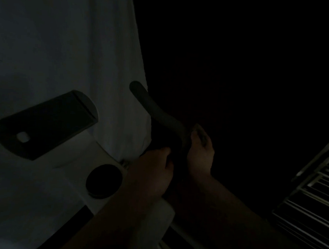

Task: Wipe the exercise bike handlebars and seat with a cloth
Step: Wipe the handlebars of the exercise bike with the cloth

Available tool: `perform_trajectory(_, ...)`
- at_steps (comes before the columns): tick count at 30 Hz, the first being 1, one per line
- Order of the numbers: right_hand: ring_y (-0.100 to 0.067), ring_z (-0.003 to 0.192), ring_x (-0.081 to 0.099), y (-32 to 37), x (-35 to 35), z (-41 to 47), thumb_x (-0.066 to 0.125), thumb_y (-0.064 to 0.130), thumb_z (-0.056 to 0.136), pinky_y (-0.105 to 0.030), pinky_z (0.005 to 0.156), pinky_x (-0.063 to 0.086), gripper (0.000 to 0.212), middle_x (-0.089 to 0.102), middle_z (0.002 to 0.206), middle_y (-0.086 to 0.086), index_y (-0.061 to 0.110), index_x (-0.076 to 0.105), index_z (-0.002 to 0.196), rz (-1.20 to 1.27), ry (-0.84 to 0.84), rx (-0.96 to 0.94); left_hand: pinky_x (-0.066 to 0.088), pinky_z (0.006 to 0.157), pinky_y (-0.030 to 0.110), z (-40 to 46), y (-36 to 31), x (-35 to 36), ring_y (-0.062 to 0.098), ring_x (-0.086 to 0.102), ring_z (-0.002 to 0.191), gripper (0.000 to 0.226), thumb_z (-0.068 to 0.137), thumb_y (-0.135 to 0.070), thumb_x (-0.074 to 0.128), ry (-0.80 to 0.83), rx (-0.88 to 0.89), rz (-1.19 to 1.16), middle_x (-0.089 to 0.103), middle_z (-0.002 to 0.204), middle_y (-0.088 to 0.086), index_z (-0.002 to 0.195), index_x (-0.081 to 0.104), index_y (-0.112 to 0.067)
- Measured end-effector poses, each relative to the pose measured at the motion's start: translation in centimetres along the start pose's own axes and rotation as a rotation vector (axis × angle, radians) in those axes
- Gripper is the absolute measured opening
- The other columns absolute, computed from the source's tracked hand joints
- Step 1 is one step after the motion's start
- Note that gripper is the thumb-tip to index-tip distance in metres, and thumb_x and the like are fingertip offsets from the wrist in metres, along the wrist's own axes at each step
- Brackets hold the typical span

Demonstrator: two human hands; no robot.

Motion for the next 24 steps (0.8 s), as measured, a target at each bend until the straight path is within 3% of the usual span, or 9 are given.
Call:
perform_trajectory(4,-0.009,0.116,0.054,-0.5,-0.2,-3.3,0.052,0.019,0.097,-0.021,0.093,0.042,0.044,0.056,0.126,0.007,0.023,0.043,0.139,0.014,0.084,-0.064,0.042,0.09,0.026,0.0,0.2,-0.1,0.016,0.057,0.106,0.026,0.098,-0.03,0.04,0.004,-0.07,-0.04,0.061,0.113,-0.004,0.117,0.057,-0.026)
perform_trajectory(7,-0.01,0.104,0.056,0.5,0.0,0.8,0.053,0.019,0.096,-0.008,0.067,0.038,0.029,0.06,0.117,0.001,0.02,0.055,0.125,-0.2,0.084,-0.093,0.045,0.086,0.033,0.2,-0.2,-0.1,0.018,0.06,0.102,0.027,0.097,-0.029,0.041,-0.007,-0.01,0.001,0.064,0.113,0.002,0.117,0.058,-0.021)
perform_trajectory(8,-0.007,0.105,0.054,0.6,0.0,0.8,0.053,0.019,0.096,-0.005,0.066,0.037,0.03,0.059,0.12,0.003,0.021,0.055,0.125,-0.249,0.121,-0.131,0.045,0.086,0.033,0.0,-0.2,-0.1,0.018,0.059,0.103,0.028,0.096,-0.028,0.041,-0.008,-0.004,0.008,0.064,0.114,0.002,0.118,0.057,-0.021)
perform_trajectory(11,-0.004,0.13,0.036,0.1,-0.3,-1.6,0.054,0.018,0.095,0.0,0.092,0.027,0.043,0.039,0.143,0.006,0.024,0.046,0.136,-0.496,0.254,-0.447,0.042,0.086,0.028,0.0,-0.1,-0.1,0.016,0.057,0.107,0.028,0.097,-0.029,0.04,-0.013,0.014,0.025,0.062,0.118,-0.001,0.119,0.057,-0.022)
perform_trajectory(13,-0.01,0.137,0.031,0.5,0.0,-0.9,0.055,0.017,0.094,-0.008,0.102,0.023,0.047,0.033,0.15,0.001,0.021,0.043,0.14,-0.623,0.354,-0.584,0.038,0.084,0.023,0.4,-0.1,-0.2,0.015,0.057,0.108,0.029,0.097,-0.03,0.041,-0.044,0.027,0.021,0.062,0.12,-0.002,0.121,0.056,-0.025)
perform_trajectory(19,-0.017,0.129,0.042,2.7,4.5,4.0,0.049,0.032,0.097,-0.021,0.099,0.031,0.051,0.04,0.147,-0.001,0.024,0.033,0.145,-1.001,0.566,-0.652,0.033,0.078,0.018,0.5,0.3,0.2,0.012,0.054,0.104,0.032,0.099,-0.032,0.039,0.016,-0.025,0.026,0.058,0.125,0.0,0.127,0.052,-0.022)
perform_trajectory(22,-0.02,0.128,0.044,3.5,8.0,5.7,0.048,0.034,0.098,-0.029,0.102,0.037,0.053,0.042,0.146,-0.003,0.022,0.031,0.146,-0.995,0.642,-0.639,0.024,0.096,0.015,1.0,0.5,0.9,0.013,0.039,0.131,0.043,0.103,-0.032,0.03,0.167,-0.076,0.084,0.038,0.148,0.0,0.145,0.032,-0.023)
perform_trajectory(24,-0.021,0.127,0.046,3.8,10.1,6.3,0.047,0.034,0.098,-0.029,0.103,0.038,0.053,0.044,0.144,-0.005,0.021,0.031,0.146,-0.945,0.659,-0.62,0.023,0.103,0.018,1.1,0.3,0.8,0.014,0.035,0.134,0.044,0.103,-0.033,0.029,0.159,-0.097,0.068,0.033,0.151,-0.002,0.147,0.028,-0.028)
Point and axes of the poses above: each hand's wrist, its own z-axis towards the middle knuckle, its own x-axis out of the palm, y = z × x, the point moved 4 cm from there along z, towards the middle knuckle
